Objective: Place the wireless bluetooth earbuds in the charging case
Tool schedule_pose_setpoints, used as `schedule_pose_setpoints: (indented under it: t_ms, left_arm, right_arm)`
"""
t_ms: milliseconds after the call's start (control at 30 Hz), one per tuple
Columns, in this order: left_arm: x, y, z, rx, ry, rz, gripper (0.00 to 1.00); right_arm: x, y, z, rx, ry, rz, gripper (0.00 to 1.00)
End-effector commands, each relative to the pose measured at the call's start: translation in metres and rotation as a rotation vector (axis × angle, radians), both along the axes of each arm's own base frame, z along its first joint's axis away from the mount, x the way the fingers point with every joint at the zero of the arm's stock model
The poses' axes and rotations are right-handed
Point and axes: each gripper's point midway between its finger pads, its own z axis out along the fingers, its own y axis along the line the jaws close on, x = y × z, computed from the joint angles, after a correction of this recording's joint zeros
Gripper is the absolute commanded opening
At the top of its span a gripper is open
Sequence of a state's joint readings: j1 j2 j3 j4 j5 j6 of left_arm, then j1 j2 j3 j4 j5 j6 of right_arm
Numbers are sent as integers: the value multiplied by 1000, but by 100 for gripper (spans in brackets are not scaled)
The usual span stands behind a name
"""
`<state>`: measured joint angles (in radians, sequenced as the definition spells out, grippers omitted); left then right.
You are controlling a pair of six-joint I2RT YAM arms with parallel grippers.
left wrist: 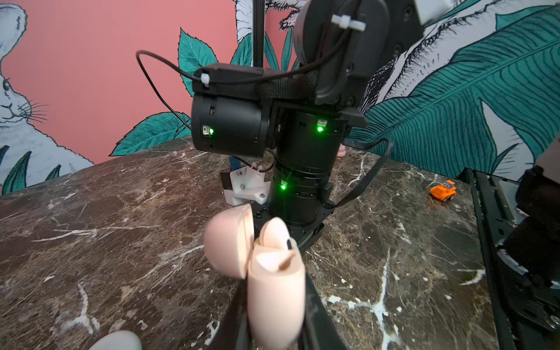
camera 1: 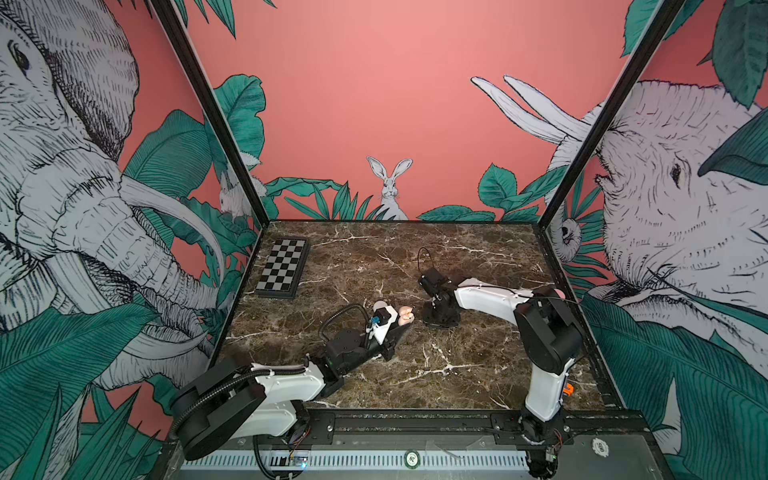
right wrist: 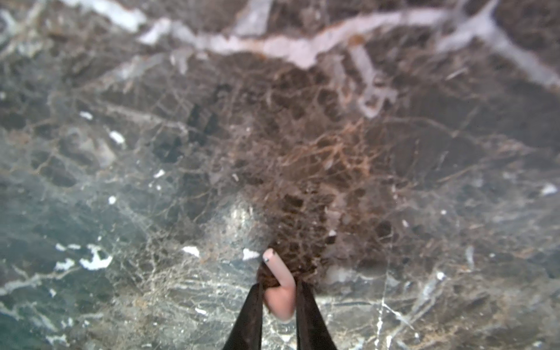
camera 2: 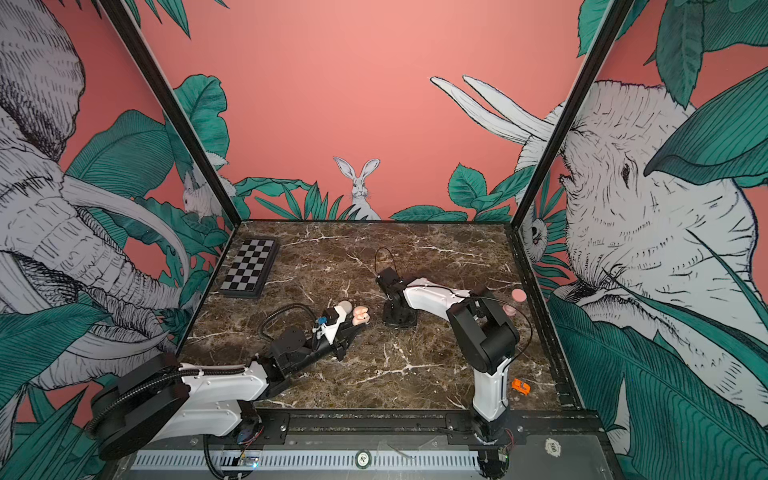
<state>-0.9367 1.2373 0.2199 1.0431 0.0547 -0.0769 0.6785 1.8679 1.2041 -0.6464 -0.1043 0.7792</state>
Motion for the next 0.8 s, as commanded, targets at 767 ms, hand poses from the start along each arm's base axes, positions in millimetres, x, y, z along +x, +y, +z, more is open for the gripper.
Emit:
schedule_pose_setpoints:
  t_ms: [767]
  left_arm:
    - [13, 29, 22, -42, -72, 167, 0]
  right_arm:
    - [-63, -35, -2, -258, 36, 407, 42]
